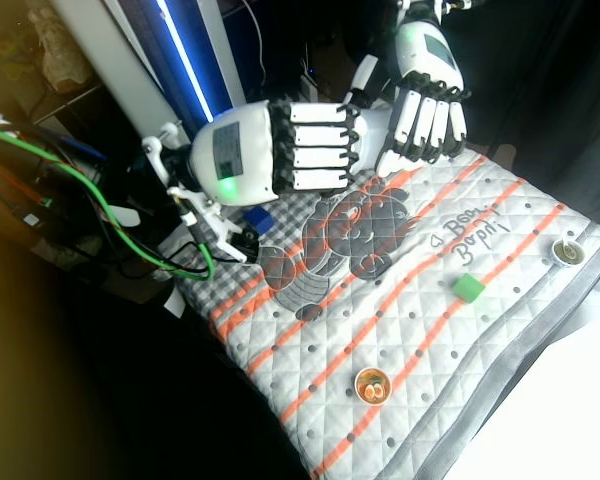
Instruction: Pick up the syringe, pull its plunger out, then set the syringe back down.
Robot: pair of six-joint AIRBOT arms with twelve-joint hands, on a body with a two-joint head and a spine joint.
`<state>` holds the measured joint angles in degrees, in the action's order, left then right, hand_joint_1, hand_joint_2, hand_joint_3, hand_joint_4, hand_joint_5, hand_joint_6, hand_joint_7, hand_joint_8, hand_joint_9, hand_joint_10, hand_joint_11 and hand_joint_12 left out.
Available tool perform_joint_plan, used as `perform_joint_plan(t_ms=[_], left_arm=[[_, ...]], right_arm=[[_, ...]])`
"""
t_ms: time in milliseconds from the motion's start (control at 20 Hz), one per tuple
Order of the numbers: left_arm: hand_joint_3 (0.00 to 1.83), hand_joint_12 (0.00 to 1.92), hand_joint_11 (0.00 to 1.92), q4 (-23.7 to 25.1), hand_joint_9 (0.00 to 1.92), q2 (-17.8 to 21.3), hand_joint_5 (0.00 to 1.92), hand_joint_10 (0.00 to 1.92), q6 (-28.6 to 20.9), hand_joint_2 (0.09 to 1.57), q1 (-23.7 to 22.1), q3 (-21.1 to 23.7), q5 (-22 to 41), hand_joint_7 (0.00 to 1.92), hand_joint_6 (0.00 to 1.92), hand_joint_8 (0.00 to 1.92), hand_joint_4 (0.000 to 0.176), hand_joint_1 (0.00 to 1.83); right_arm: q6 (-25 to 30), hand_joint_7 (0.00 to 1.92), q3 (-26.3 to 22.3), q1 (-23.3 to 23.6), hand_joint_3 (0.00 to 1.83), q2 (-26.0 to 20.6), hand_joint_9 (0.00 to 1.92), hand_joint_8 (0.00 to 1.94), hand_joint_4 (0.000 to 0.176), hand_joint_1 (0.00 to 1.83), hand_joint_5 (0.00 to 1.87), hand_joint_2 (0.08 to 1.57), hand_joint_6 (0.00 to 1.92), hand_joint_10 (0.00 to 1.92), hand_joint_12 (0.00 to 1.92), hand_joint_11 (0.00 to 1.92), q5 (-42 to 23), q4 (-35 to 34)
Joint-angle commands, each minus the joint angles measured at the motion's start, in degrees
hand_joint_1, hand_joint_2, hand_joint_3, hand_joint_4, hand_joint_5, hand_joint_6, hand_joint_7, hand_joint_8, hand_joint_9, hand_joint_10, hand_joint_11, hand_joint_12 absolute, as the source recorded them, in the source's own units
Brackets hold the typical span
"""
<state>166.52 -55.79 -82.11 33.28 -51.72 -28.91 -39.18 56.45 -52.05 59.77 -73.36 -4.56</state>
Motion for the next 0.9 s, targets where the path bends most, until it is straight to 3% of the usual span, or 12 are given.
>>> perform_joint_plan(t_ms=[0,150,200,350,400,450,500,550,600,700,850], left_arm=[[0.00,1.92,0.00,-0.2,0.30,0.6,0.87,1.31,-0.5,1.24,-0.5,-0.6,-9.4,0.64,1.30,1.39,0.000,1.19],[0.00,1.92,0.04,-0.8,0.28,0.9,0.86,1.38,-0.5,1.24,-0.4,-0.7,-9.4,0.62,1.29,1.43,0.000,1.18],[0.00,1.92,0.10,-1.0,0.29,1.1,0.85,1.41,-0.5,1.25,-0.3,-0.7,-9.4,0.61,1.31,1.44,0.000,1.18],[0.00,1.92,0.11,-1.6,0.26,1.7,0.82,1.41,-0.5,1.27,0.2,-0.7,-9.5,0.57,1.37,1.46,0.000,1.17],[0.00,1.92,0.10,-1.7,0.26,1.9,0.83,1.41,-0.5,1.27,0.3,-0.7,-9.5,0.56,1.36,1.47,0.000,1.17],[0.00,1.92,0.09,-1.9,0.28,2.2,0.84,1.38,-0.5,1.26,0.4,-0.6,-9.6,0.57,1.34,1.45,0.000,1.18],[0.00,1.92,0.08,-2.1,0.28,2.4,0.84,1.38,-0.5,1.26,0.5,-0.5,-9.7,0.58,1.34,1.44,0.000,1.18],[0.00,1.92,0.11,-2.2,0.29,2.6,0.84,1.38,-0.5,1.26,0.6,-0.5,-9.7,0.58,1.35,1.44,0.000,1.18],[0.00,1.91,0.11,-2.3,0.28,2.7,0.83,1.37,-0.5,1.27,0.7,-0.4,-9.7,0.57,1.36,1.45,0.000,1.17],[0.00,1.88,0.13,-2.7,0.27,3.0,0.82,1.35,-0.4,1.27,1.0,-0.3,-9.9,0.55,1.38,1.48,0.000,1.17],[0.00,1.88,0.10,-2.9,0.28,3.5,0.82,1.32,-0.4,1.27,1.4,-0.1,-10.2,0.55,1.36,1.48,0.000,1.17]], right_arm=[[-0.7,0.78,0.2,0.5,0.00,-0.2,0.74,1.34,0.000,1.22,0.89,1.19,1.14,1.49,1.70,0.71,-5.1,0.1],[-0.7,0.83,0.2,0.5,0.00,-0.2,0.69,1.41,0.000,1.22,0.97,1.16,0.90,1.57,1.83,0.67,-5.1,0.1],[-0.7,0.79,0.2,0.5,0.00,-0.3,0.67,1.33,0.000,1.20,0.95,1.17,1.07,1.53,1.79,0.65,-5.2,0.1],[-0.7,0.83,0.0,0.5,0.00,-1.3,0.79,1.38,0.000,1.19,0.87,1.18,1.12,1.61,1.84,0.82,-5.9,0.0],[-0.7,0.84,-0.1,0.4,0.00,-1.6,0.78,1.36,0.000,1.19,0.84,1.19,1.18,1.58,1.83,0.77,-6.2,0.0],[-0.7,0.83,-0.2,0.3,0.00,-1.9,0.75,1.35,0.012,1.18,0.82,1.19,1.22,1.55,1.82,0.70,-6.5,-0.2],[-0.7,0.86,-0.2,0.0,0.00,-2.2,0.75,1.31,0.007,1.18,0.83,1.19,1.20,1.52,1.77,0.69,-7.0,-0.4],[-0.7,0.85,-0.2,-0.3,0.00,-2.5,0.75,1.31,0.016,1.19,0.86,1.18,1.17,1.48,1.74,0.69,-7.3,-0.6],[-0.7,0.84,-0.3,-0.5,0.00,-2.7,0.74,1.37,0.000,1.19,0.86,1.18,1.12,1.54,1.82,0.66,-7.6,-0.8],[-0.7,0.86,-0.4,-1.3,0.00,-3.4,0.76,1.33,0.000,1.20,0.91,1.17,1.06,1.51,1.80,0.66,-8.5,-1.7],[-0.7,0.82,-0.4,-2.4,0.00,-4.2,0.80,1.45,0.000,1.22,0.92,1.17,0.98,1.74,1.92,0.81,-10.0,-3.2]])
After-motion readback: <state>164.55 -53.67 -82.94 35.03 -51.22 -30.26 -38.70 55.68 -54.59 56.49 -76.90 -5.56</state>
